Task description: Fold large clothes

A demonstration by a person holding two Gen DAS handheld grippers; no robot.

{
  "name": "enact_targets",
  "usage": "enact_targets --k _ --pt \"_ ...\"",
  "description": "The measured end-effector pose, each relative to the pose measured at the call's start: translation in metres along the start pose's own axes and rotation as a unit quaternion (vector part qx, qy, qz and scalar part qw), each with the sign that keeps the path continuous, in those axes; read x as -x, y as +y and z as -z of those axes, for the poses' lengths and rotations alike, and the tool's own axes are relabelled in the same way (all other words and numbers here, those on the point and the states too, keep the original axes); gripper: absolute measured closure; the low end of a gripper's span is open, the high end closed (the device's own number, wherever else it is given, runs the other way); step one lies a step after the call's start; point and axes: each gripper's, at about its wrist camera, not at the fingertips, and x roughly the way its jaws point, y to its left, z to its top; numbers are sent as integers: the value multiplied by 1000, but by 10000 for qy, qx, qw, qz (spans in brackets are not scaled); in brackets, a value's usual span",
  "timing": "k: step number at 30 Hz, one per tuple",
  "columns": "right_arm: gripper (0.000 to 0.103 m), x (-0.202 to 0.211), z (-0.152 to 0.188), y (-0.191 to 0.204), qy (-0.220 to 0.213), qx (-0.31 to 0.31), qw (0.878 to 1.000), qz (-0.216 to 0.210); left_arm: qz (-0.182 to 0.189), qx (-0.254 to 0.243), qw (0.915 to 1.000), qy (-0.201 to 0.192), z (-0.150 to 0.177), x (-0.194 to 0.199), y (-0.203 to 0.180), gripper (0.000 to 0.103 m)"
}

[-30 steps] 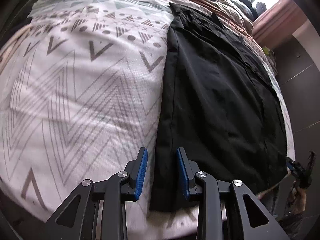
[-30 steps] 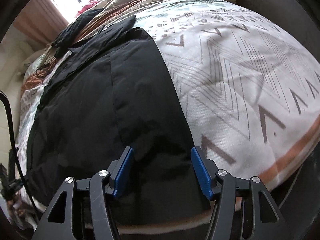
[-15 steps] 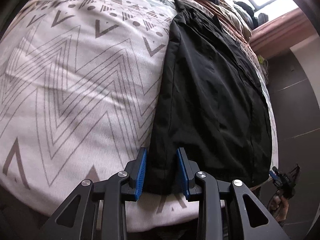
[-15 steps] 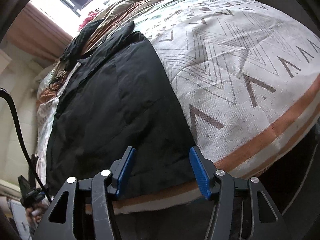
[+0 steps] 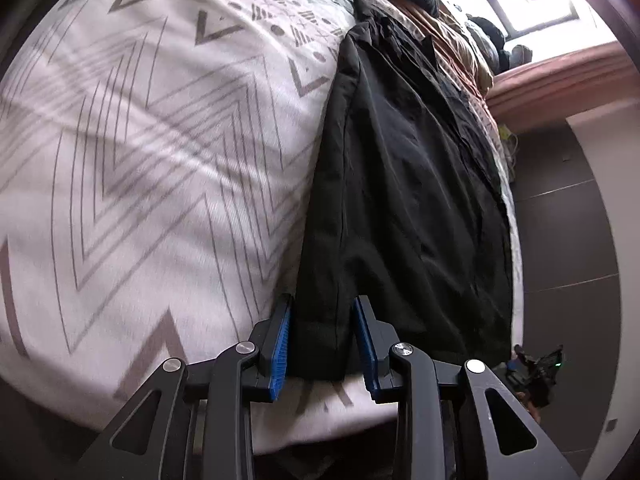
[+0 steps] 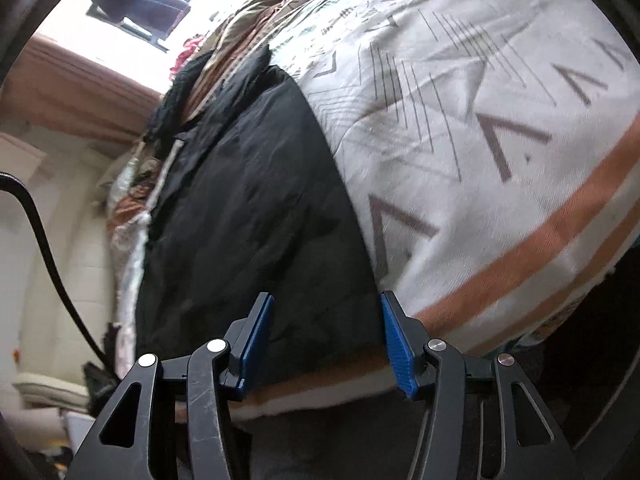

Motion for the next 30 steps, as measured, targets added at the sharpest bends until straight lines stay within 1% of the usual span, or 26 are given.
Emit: enact_targets --k 2,5,7,10,12,13,14,15,16,17,19,22,28,30 --pt "48 -2 5 -2 -7 -121 9996 -272 133 53 9999 45 4 1 2 71" --pt "48 -10 7 1 -65 -235 9979 -597 225 61 9997 -6 4 1 2 71" --pt "48 -17 5 3 -146 -284 9974 -653 314 161 9993 -119 1 0 5 71" --pt "49 -25 -2 6 -321 -440 9960 -703 345 190 9989 -252 -6 -6 3 72" --pt "57 -30 -7 9 -389 -485 9958 -668 261 128 9991 -303 -8 -10 -2 75" --pt "61 -35 -10 11 -404 -516 9960 -608 179 89 9993 -312 -9 -11 -4 84" --pt "73 -37 -11 12 -402 -543 9961 -573 112 61 9994 -321 -9 -12 -6 87" --pt "90 -39 -12 13 -383 -569 9963 -527 93 71 9992 -391 -7 -11 -6 90" --pt "94 -43 -11 15 -351 -573 9968 -437 84 82 9990 -441 -6 -10 -7 94" --pt "97 -44 -11 16 -334 -541 9972 -384 87 75 9986 -509 -4 -7 -6 95" --pt "98 -42 -8 20 -368 -459 9978 -305 147 111 9977 -647 -1 -2 -6 96" --pt "99 -30 -5 23 -489 -437 9972 -368 323 176 9960 -811 1 14 -4 97" --pt "99 -5 5 55 -723 -84 9962 -477 472 47 9925 -1123 0 49 -8 98" --pt "99 2 9 60 -790 -32 9955 -522 482 18 9916 -1203 2 59 -8 98"
